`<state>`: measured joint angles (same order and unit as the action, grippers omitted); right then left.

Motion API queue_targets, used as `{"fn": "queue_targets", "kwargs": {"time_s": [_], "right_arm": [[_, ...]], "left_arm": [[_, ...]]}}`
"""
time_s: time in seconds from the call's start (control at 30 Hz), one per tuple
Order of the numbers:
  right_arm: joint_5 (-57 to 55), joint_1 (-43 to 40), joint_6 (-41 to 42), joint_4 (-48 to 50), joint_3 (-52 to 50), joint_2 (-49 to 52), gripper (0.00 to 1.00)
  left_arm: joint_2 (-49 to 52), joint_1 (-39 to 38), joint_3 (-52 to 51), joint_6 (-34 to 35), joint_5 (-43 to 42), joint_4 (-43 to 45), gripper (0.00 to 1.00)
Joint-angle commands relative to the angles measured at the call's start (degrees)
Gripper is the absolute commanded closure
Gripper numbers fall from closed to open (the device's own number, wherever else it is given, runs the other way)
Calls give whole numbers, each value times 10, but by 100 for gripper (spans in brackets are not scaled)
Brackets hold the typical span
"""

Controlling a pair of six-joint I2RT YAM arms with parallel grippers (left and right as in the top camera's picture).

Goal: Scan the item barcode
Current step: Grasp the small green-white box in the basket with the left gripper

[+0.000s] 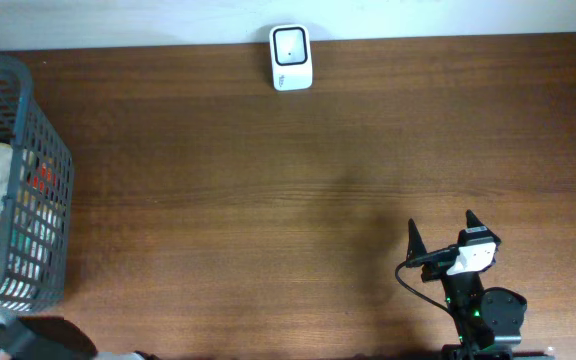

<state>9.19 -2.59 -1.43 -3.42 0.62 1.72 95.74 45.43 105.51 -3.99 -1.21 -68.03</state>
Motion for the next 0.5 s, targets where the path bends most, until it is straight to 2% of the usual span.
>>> {"fn": "queue_targets", "kwargs": {"time_s": [0.0,0.03,0.13,0.17,0.27,0.37,0.47], "right_arm": [[7,-3,6,-2,-3,-2,1],[7,-3,6,-2,-3,-2,1],[7,-3,6,-2,-3,-2,1],[7,-3,6,-2,-3,-2,1],[7,-3,6,-2,-3,-2,1],[7,-3,6,-2,-3,-2,1],[7,-3,6,-2,-3,-2,1]], "left_arm": [[63,19,-2,-113,-113,2,11],[90,19,-7,-140,-115,-2,13],[128,19,-14,-159,-115,6,16],[143,20,-14,-170,-115,7,25],[193,36,-17,-204,-104,-15,31],[216,47,-34,-204,-106,-5,43],[216,47,-55,-204,-106,3,44]]}}
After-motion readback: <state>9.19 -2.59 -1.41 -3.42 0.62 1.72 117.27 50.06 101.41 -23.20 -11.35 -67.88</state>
